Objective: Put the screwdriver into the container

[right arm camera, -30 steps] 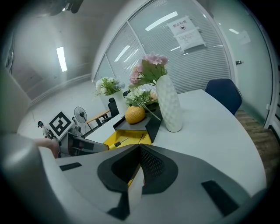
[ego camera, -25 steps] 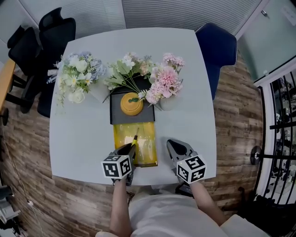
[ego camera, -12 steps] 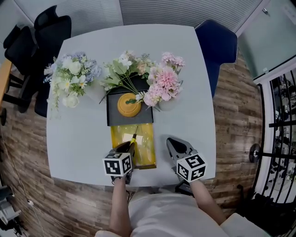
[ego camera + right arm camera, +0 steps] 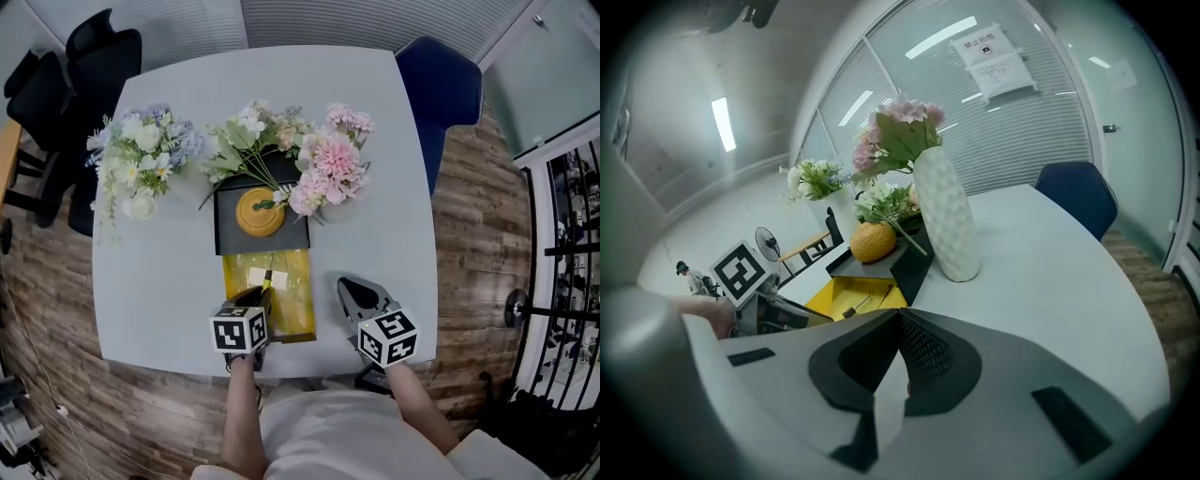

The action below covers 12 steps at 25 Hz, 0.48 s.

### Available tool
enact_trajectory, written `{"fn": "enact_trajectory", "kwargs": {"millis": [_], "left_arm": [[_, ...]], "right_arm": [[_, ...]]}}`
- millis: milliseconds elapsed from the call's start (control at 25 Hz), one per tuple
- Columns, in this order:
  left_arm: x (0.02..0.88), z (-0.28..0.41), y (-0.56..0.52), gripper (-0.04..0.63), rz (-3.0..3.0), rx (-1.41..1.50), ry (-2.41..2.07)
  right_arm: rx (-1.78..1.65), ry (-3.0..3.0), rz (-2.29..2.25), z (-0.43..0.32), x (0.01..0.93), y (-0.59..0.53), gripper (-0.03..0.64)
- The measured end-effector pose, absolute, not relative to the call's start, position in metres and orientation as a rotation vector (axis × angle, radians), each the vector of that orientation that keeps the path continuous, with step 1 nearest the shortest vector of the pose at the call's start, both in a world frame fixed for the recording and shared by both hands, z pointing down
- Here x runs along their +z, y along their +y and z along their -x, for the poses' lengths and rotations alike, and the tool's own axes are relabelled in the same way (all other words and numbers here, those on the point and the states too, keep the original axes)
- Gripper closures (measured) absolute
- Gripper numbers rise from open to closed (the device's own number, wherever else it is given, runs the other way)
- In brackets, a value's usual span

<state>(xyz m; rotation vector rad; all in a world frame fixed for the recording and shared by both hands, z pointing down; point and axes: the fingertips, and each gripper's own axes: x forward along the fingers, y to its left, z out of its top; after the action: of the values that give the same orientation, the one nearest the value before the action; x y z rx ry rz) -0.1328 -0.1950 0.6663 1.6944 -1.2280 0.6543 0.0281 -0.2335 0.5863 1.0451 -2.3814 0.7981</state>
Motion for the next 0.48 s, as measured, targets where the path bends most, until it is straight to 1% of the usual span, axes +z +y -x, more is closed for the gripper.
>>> {"fn": "enact_trajectory", "kwargs": {"millis": [480], "left_arm": [[0.658, 0.131, -0.197, 0.528, -1.731, 0.664, -1.258]], "right_arm": [[0.78, -2.39, -1.07, -0.035, 0.575, -0.228, 0.601]]}}
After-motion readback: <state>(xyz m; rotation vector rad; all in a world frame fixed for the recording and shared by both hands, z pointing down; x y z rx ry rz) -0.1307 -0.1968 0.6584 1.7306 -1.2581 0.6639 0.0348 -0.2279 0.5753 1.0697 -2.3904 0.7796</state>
